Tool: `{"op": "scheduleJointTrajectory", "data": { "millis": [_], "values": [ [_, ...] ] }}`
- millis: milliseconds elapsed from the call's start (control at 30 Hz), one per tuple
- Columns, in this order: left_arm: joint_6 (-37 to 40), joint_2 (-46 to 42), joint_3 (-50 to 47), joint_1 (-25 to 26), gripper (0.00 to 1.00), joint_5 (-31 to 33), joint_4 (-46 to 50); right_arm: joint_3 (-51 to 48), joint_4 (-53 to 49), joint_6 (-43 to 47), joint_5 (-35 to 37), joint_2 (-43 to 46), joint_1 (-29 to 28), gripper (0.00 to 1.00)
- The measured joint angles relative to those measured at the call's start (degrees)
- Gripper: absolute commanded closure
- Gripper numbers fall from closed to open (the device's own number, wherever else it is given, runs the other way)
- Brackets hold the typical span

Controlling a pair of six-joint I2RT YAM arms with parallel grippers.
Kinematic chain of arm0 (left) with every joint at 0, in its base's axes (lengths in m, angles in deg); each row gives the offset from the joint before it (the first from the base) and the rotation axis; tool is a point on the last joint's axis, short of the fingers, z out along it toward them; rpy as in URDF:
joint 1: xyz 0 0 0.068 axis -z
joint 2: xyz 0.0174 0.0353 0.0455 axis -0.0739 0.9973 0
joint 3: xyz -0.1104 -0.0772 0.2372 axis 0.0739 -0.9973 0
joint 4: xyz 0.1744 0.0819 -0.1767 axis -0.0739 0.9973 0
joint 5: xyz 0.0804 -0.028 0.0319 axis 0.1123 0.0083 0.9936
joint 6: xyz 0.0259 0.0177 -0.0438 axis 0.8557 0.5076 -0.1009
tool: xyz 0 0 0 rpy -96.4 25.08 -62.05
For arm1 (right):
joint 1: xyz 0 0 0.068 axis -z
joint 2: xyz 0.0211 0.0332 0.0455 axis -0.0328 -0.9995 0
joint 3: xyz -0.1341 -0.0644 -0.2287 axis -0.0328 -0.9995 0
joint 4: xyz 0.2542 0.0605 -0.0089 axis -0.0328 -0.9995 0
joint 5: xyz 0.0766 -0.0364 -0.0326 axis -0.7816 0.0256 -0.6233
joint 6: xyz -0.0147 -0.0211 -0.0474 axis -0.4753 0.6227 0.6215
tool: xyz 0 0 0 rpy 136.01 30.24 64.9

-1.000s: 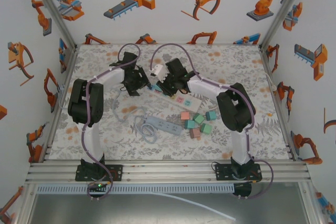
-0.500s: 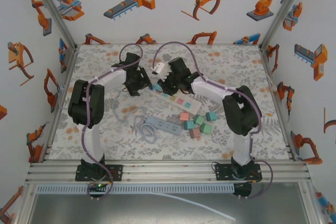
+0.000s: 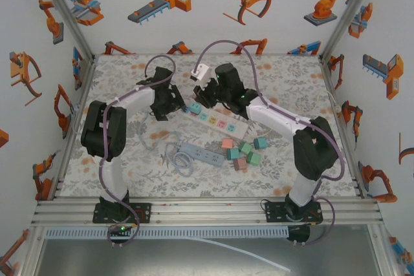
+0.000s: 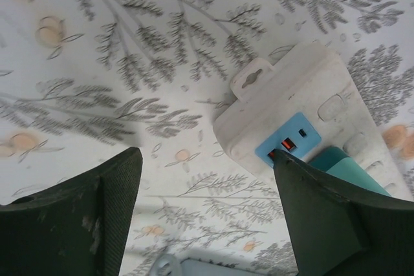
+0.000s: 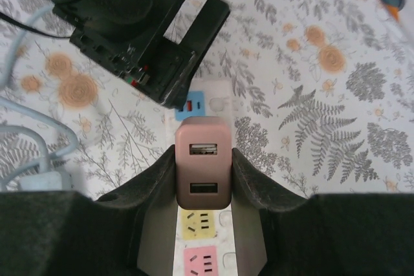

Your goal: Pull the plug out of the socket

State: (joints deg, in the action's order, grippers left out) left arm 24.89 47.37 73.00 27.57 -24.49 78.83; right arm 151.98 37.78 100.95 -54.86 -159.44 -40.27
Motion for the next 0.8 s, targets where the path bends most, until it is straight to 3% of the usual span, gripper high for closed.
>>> {"op": "scheduleJointTrajectory", "data": {
  "millis": [100,367,567,700,800],
  "values": [
    [1.6,-3.4,-0.5,-0.1,0.17,0.8,1.7,-1.6,2.3,-3.3,1.1,3.9,0.0,0.94],
    [9.6,-22.3,-1.0,-0.1,0.07,1.4,-0.1,-9.1,10.1,-16.3,8.1,15.5,1.0,0.94],
    [19.9,-39.0,-9.3,-0.1,0.05,-0.2,-4.2,-18.3,13.1,-28.5,15.4,25.4,3.7,0.96],
    [28.8,-47.6,-15.0,-0.1,0.0,-5.4,-5.3,-24.0,13.6,-35.3,18.1,31.5,4.8,0.97],
    [36.2,-53.8,-18.8,-0.1,0.03,-12.7,-5.6,-27.3,12.7,-39.9,18.7,35.0,4.8,0.96]
  ]
}}
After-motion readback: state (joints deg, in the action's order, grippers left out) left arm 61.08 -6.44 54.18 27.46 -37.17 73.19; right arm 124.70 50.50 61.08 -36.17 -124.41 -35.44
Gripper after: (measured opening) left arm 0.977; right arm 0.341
